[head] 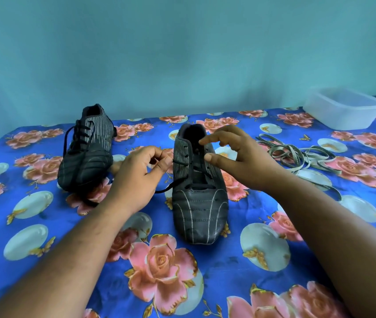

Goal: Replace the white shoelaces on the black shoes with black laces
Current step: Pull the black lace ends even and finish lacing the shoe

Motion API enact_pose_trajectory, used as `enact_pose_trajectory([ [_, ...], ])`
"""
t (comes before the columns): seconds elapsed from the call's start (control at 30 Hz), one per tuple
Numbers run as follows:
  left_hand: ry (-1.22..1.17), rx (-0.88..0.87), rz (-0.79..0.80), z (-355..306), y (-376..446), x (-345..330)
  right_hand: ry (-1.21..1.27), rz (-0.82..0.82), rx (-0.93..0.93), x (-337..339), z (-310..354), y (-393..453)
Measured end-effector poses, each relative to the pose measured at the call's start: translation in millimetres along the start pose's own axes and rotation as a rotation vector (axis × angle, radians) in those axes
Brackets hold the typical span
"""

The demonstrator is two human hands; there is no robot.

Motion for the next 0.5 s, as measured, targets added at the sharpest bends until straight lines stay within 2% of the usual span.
enact_pose_trajectory([
  [0.17, -0.037, 0.032, -0.001, 3.3, -0.2, -5.0, -0.193, 0.031, 0.145, -12.2, 20.9, -4.6],
  [0.33, -0.122, -0.044, 0.047, -3.7, -0.8, -10.1, -0.188, -0.045, 0.067, -16.6, 24.8, -3.3],
  [0.5, -0.093, -0.064, 0.03, -7.8, 0.0, -11.5, -0.139, -0.038, -0.046, -21.6, 21.9, -3.4],
])
Point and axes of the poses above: each hand's wrist, its own y-axis towards the middle knuckle, its own x-axis out of the back of the hand, z = x × y, the point moved 6 cm from there along y, towards the middle knuckle, and after that the axes turned 5 degrees about -z, right-handed, at the moved point
